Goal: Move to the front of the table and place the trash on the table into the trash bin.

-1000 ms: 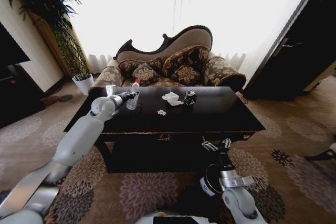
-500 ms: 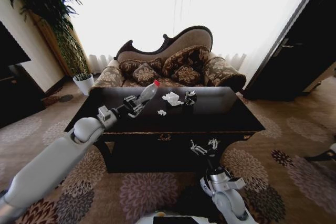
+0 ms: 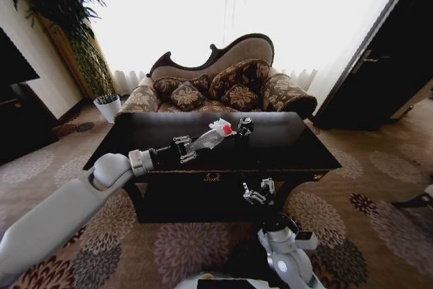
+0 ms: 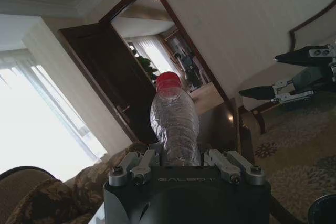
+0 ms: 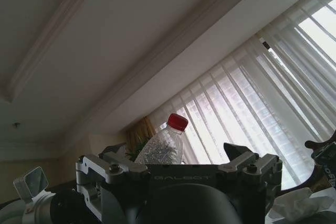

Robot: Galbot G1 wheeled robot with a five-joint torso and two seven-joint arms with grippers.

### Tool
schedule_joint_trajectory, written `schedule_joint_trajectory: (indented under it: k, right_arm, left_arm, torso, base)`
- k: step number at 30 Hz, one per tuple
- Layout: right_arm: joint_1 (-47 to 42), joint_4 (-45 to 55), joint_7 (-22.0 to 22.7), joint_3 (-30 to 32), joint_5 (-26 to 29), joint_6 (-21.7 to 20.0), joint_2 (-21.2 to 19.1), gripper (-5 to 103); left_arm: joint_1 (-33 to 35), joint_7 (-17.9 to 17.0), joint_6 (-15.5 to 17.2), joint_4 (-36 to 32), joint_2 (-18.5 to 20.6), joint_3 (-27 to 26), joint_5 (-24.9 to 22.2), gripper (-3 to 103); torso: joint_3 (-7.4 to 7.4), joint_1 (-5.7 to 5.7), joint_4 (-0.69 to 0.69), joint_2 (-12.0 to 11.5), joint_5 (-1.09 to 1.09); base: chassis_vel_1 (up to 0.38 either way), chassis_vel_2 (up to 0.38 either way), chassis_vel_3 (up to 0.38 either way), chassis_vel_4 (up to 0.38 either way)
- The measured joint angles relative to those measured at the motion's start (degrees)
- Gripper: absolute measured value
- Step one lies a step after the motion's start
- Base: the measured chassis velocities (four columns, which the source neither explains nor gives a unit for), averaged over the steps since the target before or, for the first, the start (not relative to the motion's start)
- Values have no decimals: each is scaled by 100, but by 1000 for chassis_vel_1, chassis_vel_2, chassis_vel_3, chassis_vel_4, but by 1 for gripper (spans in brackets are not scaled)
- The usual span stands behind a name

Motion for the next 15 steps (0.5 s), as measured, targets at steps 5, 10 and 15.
schedule_joint_trajectory:
  k: [5,10,15]
  right_arm:
    - [148,-6,374,-376,-375,-1,-166,100]
    - [472,-156,957,-839,-559,-46,-644,100]
    - [836,-357,1131,-997,-524,-85,-1012,100]
  left_arm:
    - [-387,98,4,134,10,375,-158,31]
    - [-1306,138,4,262,27,1413,-164,31]
    - [-2592,145,34,534,-282,2718,-156,31]
  torso:
    - [0,0,2,0,0]
    - [1,0,1,-1,0]
    - [1,1,2,-1,2]
  base:
    - [0,0,0,0]
    - [0,0,0,0]
    - [0,0,0,0]
